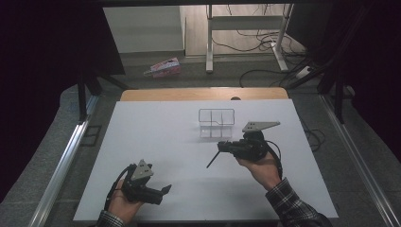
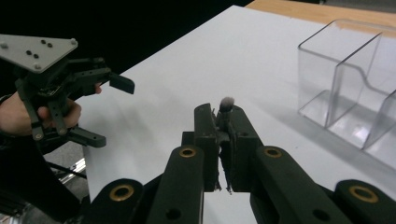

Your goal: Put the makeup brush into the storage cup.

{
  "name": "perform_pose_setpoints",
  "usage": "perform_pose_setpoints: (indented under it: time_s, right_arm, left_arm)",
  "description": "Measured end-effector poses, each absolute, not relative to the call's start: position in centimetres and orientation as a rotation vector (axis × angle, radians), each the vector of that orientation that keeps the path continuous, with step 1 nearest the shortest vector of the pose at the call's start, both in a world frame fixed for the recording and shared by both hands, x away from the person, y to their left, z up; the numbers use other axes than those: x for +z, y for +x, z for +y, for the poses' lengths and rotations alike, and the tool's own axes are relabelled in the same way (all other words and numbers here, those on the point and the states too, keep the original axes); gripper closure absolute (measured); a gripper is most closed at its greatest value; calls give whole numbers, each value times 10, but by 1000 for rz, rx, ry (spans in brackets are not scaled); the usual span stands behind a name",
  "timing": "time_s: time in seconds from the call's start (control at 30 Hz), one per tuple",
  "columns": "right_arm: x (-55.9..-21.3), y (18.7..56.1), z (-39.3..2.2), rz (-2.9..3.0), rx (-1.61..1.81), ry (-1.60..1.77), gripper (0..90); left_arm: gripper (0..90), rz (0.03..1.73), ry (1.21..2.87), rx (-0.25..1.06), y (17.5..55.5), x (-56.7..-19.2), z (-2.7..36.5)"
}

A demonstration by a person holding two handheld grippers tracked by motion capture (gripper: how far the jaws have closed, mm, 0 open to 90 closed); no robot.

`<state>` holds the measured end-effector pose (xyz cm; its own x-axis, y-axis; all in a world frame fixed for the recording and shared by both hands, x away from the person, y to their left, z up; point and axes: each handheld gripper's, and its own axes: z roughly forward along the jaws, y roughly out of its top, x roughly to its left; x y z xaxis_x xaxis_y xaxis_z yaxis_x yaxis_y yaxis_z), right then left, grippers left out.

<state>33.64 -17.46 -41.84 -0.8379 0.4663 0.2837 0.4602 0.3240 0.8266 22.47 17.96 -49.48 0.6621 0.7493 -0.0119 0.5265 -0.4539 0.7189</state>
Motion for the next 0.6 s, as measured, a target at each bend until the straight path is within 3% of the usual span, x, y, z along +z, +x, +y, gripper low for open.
perform_pose_setpoints:
  time_s: [0.6]
  right_arm:
    - [-398, 363, -179, 2473, 1572, 904, 847]
  left_arm:
    - [1, 1029, 2140, 445, 218, -495, 198]
